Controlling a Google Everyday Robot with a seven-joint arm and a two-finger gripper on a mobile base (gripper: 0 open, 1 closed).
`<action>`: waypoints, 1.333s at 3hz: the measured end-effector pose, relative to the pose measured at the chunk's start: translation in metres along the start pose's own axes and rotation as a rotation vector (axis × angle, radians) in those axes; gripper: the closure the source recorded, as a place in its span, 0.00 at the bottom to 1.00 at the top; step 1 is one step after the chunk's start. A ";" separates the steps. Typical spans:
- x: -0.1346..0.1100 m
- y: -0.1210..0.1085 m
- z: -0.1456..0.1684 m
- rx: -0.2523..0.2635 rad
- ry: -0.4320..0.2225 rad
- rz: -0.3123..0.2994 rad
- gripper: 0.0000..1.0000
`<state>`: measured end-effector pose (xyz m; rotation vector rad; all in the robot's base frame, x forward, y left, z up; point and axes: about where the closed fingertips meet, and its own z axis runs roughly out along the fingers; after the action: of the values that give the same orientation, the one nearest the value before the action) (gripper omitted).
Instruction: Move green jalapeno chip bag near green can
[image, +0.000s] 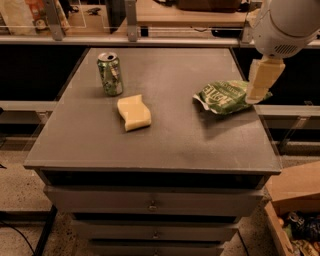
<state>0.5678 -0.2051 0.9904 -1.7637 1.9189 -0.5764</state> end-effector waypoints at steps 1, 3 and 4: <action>0.019 -0.009 0.024 -0.008 0.017 0.022 0.00; 0.038 -0.001 0.068 -0.008 -0.039 0.069 0.00; 0.039 0.007 0.080 -0.004 -0.083 0.081 0.00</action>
Offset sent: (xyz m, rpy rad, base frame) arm 0.0526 -0.0600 -0.0669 0.0524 0.0168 -0.0777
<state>0.6074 -0.2425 0.9194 -1.6769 1.9260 -0.4642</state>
